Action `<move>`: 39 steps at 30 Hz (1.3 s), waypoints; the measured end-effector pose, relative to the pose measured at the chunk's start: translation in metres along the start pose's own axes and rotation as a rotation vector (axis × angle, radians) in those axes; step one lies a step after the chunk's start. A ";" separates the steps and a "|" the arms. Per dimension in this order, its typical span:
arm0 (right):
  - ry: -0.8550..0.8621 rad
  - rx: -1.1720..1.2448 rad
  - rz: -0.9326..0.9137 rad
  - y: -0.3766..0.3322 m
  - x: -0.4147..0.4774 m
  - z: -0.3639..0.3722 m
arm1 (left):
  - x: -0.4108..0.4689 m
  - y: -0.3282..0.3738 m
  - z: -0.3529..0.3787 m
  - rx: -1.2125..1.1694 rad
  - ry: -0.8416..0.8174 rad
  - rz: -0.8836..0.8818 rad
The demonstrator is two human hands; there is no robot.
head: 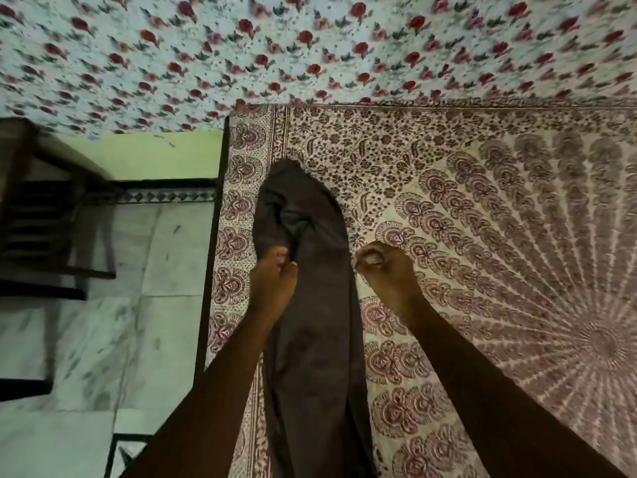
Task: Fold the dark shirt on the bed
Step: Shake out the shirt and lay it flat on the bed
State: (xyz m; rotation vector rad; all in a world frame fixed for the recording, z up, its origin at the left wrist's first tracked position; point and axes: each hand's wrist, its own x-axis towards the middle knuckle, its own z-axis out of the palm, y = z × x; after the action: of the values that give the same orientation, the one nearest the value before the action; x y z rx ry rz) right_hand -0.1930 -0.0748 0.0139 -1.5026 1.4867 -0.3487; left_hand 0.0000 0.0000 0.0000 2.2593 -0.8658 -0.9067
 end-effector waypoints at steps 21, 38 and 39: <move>0.012 0.089 0.195 0.046 0.219 0.105 | 0.201 -0.119 0.067 -0.114 0.000 -0.501; -0.139 0.171 -0.006 -0.025 -0.040 -0.077 | -0.050 0.001 -0.064 -0.227 -0.060 0.077; -0.132 0.139 -0.005 -0.038 -0.062 -0.093 | -0.066 0.008 -0.074 -0.206 -0.028 0.124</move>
State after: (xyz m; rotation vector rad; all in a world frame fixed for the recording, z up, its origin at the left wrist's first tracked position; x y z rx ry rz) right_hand -0.2537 -0.0665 0.1146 -1.3925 1.3280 -0.3428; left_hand 0.0152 0.0609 0.0777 1.9992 -0.8723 -0.9280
